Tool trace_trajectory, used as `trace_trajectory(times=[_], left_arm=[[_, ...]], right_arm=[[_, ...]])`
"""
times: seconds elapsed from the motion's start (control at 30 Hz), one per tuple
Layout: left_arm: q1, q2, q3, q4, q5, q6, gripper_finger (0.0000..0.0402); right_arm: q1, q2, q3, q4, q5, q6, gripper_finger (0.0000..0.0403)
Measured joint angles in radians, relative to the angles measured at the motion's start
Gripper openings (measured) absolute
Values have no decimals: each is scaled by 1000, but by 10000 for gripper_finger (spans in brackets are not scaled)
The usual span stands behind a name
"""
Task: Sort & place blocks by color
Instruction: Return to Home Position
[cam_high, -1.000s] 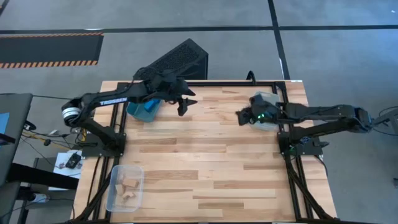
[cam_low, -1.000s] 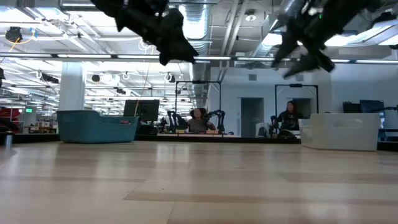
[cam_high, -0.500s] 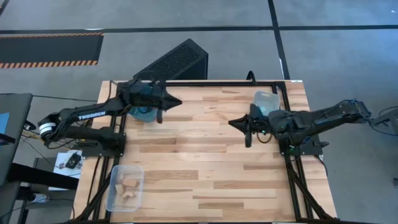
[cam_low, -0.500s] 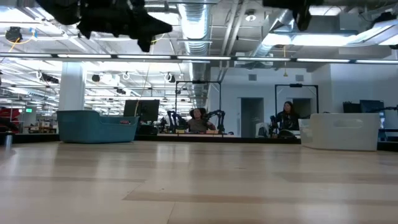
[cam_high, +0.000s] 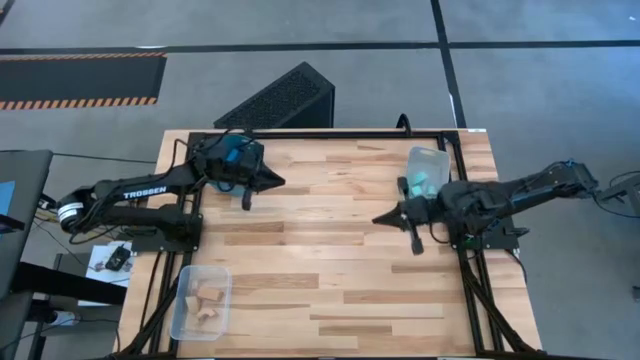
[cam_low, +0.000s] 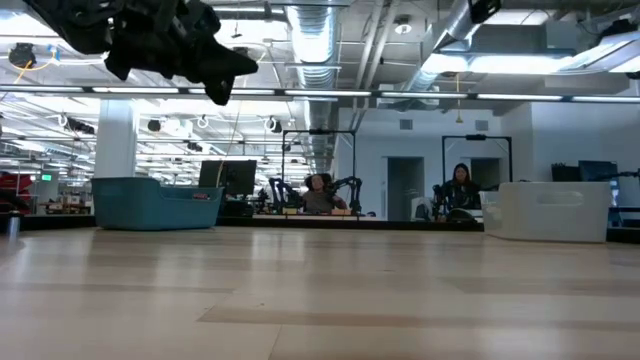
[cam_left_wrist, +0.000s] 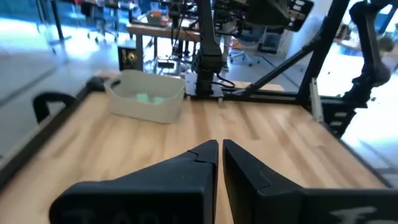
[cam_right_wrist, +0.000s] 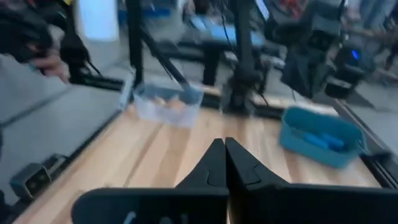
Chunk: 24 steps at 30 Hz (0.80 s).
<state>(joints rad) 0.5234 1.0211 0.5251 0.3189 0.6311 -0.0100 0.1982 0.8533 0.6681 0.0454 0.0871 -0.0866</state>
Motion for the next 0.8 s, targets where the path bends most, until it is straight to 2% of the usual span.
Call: trace_trajectory(times=[0.13,0.27,0.37,0.57,0.8], left_arm=[[13,-34,-16,5,9,43,9],[22,-89,-58,43,29,25,9],[24,-137,-112,90,-5,23,9],[36,-251,-198,147,-45,-56,9],[35,-454,-280,139,-115,-86,9]], right_arm=[[-27,-53,-128,174,-69,-13,3],[-82,-115,-258,287,-145,56,3],[-123,-149,-335,335,-207,91,3],[-204,-221,-409,376,-371,101,2],[-351,-332,-469,417,-566,113,2]])
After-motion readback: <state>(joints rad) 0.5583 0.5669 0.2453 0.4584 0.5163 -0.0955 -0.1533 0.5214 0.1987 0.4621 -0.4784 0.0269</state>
